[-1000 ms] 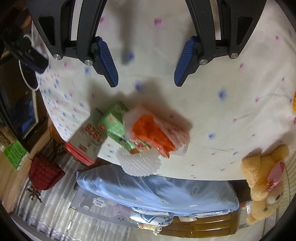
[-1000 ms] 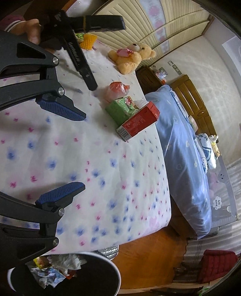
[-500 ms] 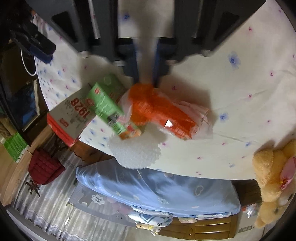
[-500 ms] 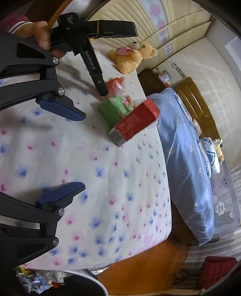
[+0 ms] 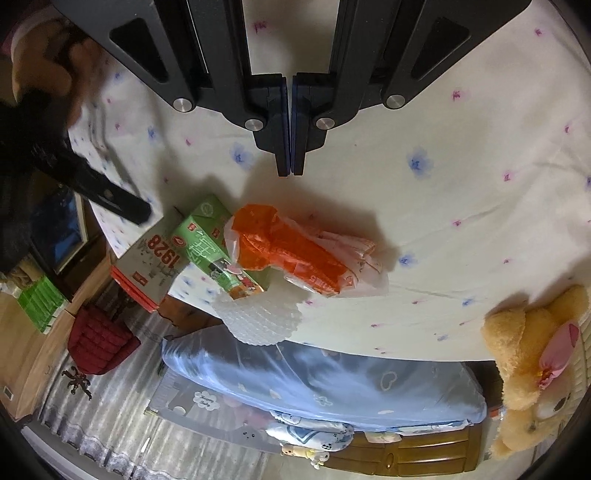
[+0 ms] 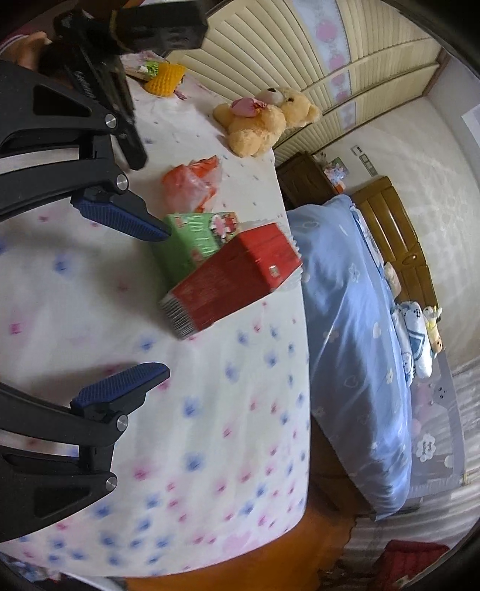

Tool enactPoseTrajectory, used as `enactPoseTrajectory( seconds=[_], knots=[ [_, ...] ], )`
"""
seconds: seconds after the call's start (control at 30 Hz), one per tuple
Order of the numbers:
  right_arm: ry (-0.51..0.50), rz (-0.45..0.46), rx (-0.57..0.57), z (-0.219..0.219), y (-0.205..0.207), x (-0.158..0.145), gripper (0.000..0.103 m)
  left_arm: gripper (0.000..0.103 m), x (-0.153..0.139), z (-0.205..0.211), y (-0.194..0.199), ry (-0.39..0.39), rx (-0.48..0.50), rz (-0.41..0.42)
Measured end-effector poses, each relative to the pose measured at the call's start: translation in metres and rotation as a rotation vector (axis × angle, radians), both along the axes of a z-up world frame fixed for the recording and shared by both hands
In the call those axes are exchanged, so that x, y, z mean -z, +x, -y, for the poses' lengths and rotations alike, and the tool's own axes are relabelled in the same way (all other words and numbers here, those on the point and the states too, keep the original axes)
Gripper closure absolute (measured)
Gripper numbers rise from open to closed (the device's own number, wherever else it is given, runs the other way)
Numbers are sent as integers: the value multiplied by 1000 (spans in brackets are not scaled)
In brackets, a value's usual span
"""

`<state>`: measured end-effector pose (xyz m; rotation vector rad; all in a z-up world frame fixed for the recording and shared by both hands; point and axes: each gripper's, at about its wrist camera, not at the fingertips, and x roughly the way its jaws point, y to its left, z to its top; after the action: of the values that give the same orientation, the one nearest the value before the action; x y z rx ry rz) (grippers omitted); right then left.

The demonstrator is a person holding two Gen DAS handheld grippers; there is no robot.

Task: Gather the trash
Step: 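Grasp the orange-filled plastic bag with the left tool while the right grasps the red milk carton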

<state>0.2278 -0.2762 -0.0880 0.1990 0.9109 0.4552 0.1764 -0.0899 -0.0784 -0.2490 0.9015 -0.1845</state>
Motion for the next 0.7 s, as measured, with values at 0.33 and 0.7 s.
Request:
enactPoseTrajectory(
  seconds=[0.33,0.7],
  knots=[
    [11,24,7,-5,21,0,61,54,-20,9,-4,-17,-8,38],
    [6,52,36,16,-5,-14,70,82,-13,21,28,22,-82,16]
  ],
)
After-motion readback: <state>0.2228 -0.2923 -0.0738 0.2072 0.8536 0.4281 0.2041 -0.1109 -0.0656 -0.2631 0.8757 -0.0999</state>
